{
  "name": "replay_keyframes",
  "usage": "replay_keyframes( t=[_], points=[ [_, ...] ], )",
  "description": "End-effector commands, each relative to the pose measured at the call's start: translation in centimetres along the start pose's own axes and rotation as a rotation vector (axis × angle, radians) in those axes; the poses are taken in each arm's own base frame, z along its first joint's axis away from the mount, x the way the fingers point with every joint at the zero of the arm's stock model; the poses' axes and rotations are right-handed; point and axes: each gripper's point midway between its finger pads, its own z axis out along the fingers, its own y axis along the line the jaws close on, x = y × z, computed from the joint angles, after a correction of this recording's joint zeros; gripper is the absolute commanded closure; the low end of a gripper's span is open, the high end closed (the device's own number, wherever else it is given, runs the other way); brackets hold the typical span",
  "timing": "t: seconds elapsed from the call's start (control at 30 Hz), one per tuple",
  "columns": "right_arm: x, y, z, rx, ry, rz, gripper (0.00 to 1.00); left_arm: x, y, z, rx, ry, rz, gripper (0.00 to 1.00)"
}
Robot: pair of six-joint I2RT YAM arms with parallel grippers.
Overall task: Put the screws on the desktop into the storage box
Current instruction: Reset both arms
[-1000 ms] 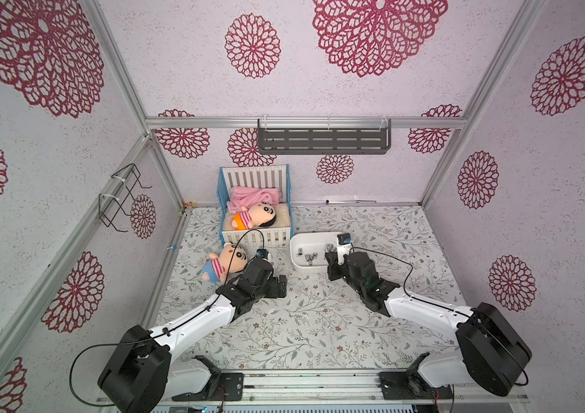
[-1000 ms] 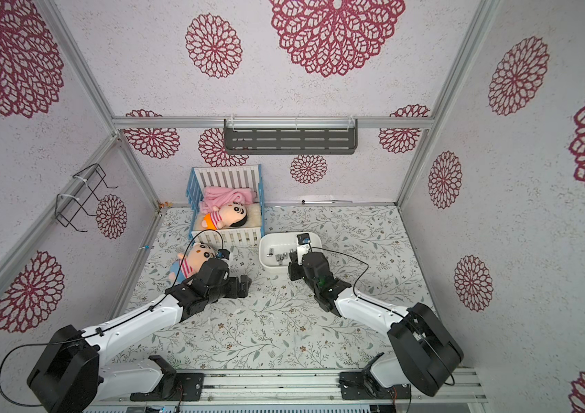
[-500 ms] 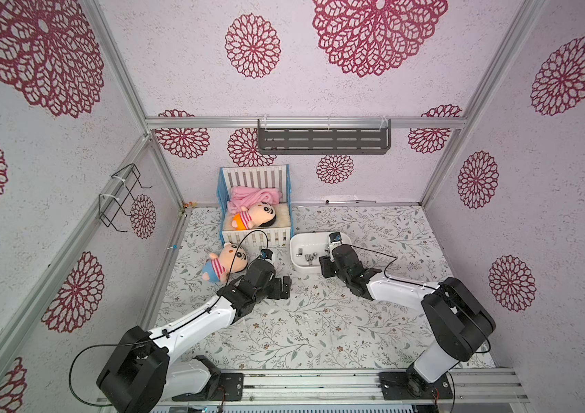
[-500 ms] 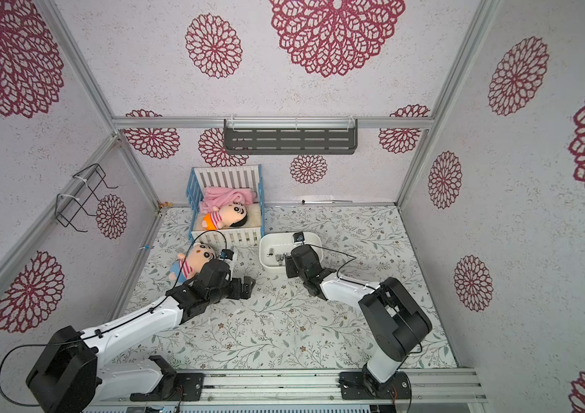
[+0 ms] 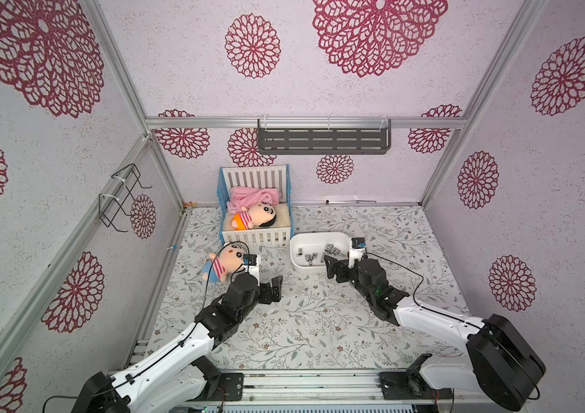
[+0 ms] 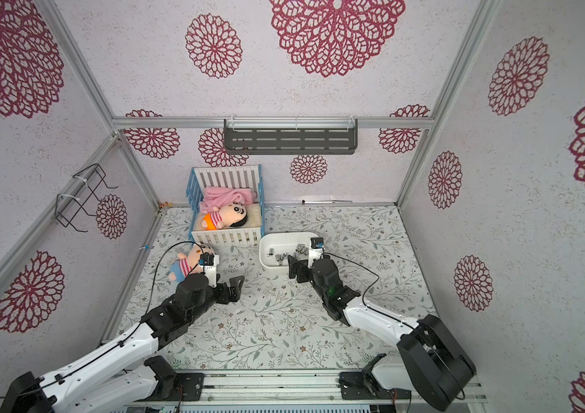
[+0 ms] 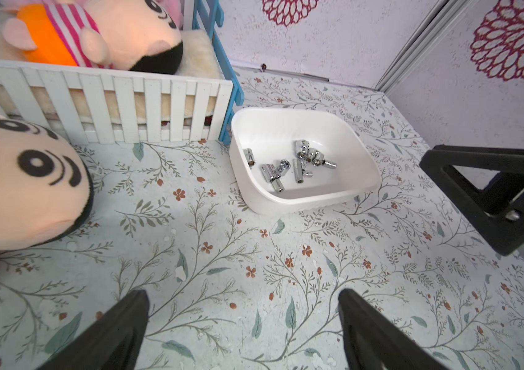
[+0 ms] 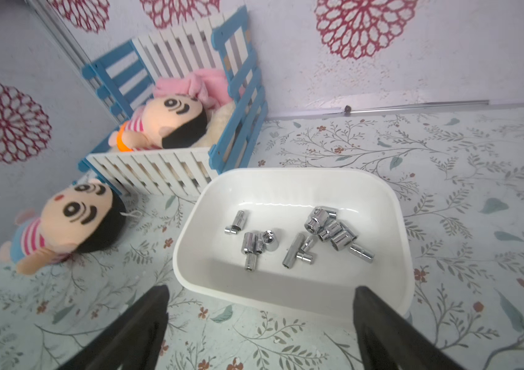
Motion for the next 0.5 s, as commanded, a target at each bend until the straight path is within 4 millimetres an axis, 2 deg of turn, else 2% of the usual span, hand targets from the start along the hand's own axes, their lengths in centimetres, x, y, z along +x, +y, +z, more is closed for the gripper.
replay_keyframes(
  t=[0.0,0.07,0.13,0.27,0.37,0.47],
  points=[
    [-4.6,0.9,-1.9,-0.035,-0.167,0.098,0.01,-2.8,-0.9,-2.1,0.009,-0.152,0.008,0.03],
    [-5.6,1.2,-2.7,-0.029,-0.203,0.069,0.01,-3.7,-0.9,-3.1,-0.008,-0.198,0.013,0.03],
    [-6.9,0.6,-3.5,0.015,-0.252,0.055,0.01,-4.6,-1.1,-3.7,-0.006,-0.219,0.021,0.03],
    [-9.1,-2.1,-5.5,0.167,-0.369,0.001,0.01,-7.5,-1.0,-4.8,-0.056,-0.260,-0.022,0.03],
    [-9.9,-3.1,-7.2,0.215,-0.441,-0.093,0.01,-10.1,-1.4,-5.5,-0.076,-0.323,-0.007,0.03],
    [-10.3,-4.7,-9.2,0.250,-0.536,-0.103,0.01,-12.0,0.6,-5.8,-0.240,-0.391,0.026,0.03]
  ],
)
